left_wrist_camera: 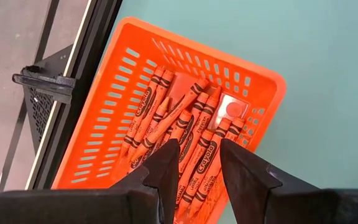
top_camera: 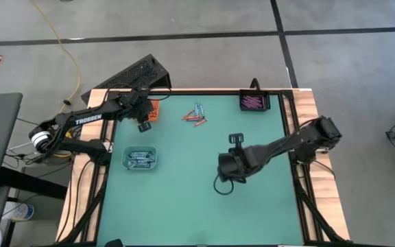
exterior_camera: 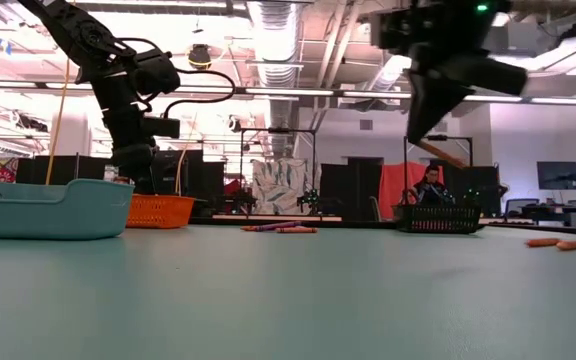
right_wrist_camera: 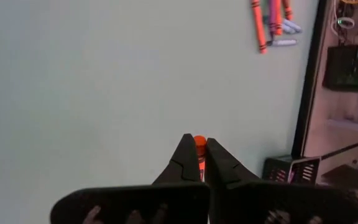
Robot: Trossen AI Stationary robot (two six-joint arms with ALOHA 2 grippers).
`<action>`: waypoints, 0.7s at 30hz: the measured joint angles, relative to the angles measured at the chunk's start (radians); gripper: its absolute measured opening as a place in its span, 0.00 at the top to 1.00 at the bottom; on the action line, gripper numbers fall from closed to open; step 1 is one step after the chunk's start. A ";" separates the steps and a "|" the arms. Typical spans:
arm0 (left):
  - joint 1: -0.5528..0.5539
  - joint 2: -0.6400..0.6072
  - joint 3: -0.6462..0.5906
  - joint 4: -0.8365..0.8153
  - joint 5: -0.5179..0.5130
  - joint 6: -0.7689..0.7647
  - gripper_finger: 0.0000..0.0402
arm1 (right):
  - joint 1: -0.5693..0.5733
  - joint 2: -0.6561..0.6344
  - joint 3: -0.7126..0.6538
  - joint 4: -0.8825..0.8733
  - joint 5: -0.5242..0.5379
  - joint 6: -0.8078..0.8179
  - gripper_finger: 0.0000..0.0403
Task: Sort crayons
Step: Put the right orange crayon into the top left orange bin
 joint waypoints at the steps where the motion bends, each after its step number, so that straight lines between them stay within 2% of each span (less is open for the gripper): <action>1: 0.000 0.000 0.000 0.000 0.000 0.000 0.73 | -0.015 0.000 0.009 0.000 0.001 0.000 1.00; 6: 0.000 0.000 0.000 0.000 0.003 -0.014 0.73 | -0.102 0.000 0.045 -0.008 0.012 -0.001 1.00; 11: 0.000 0.000 0.000 0.001 0.064 -0.134 0.73 | -0.200 0.000 0.057 -0.013 -0.003 -0.031 1.00; 17: 0.000 0.000 0.000 0.002 0.199 -0.298 0.73 | -0.314 0.000 0.057 0.170 -0.223 -0.159 1.00; 21: 0.000 0.000 0.000 0.011 0.265 -0.334 0.73 | -0.376 0.000 0.057 0.360 -0.351 -0.272 1.00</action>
